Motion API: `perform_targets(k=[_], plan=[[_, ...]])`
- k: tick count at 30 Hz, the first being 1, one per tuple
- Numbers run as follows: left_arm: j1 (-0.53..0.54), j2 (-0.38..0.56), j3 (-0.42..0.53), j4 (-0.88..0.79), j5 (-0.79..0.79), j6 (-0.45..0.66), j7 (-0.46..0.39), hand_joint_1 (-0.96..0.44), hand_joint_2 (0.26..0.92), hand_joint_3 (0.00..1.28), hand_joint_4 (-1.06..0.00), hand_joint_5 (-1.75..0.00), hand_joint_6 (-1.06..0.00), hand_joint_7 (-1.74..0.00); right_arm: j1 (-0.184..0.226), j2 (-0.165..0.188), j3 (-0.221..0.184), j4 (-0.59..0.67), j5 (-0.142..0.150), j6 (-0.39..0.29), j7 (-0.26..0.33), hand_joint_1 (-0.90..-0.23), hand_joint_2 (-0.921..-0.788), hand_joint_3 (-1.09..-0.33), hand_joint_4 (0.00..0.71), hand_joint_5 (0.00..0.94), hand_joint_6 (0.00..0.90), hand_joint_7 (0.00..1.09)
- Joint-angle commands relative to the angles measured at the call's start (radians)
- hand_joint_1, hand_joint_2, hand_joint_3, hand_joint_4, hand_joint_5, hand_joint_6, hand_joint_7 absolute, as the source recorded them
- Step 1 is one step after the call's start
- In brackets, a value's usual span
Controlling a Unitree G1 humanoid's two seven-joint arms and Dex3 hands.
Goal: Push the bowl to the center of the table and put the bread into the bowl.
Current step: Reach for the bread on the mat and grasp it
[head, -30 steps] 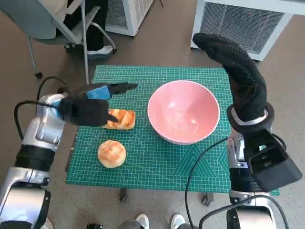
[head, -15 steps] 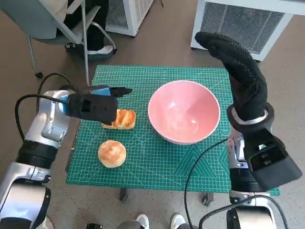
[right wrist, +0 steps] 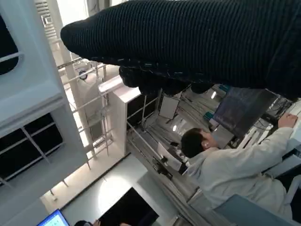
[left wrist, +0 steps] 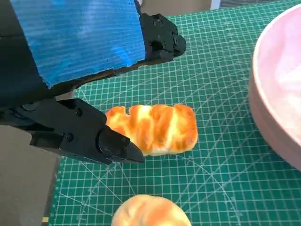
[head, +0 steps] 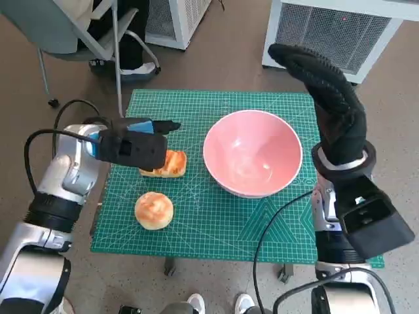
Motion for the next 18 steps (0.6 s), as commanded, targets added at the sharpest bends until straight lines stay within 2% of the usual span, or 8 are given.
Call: perform_targets(k=[1, 18], plan=[[0.002, -0.02, -0.018, 0.027, 0.02, 0.001, 0.027, -0.18, 0.772, 0.0, -0.09, 0.0, -0.26, -0.01, 0.024, -0.005, 0.001, 0.007, 0.013, 0.009, 0.007, -0.647, -0.921, -0.719, 0.286, 0.002, 0.022, 0.71], [-0.019, -0.093, -0.062, 0.201, 0.05, -0.058, 0.127, -0.18, 0.773, 0.0, -0.13, -0.01, -0.29, -0.01, 0.029, -0.007, -0.001, 0.007, 0.015, 0.002, 0.007, -0.65, -0.921, -0.718, 0.288, 0.002, 0.021, 0.71]])
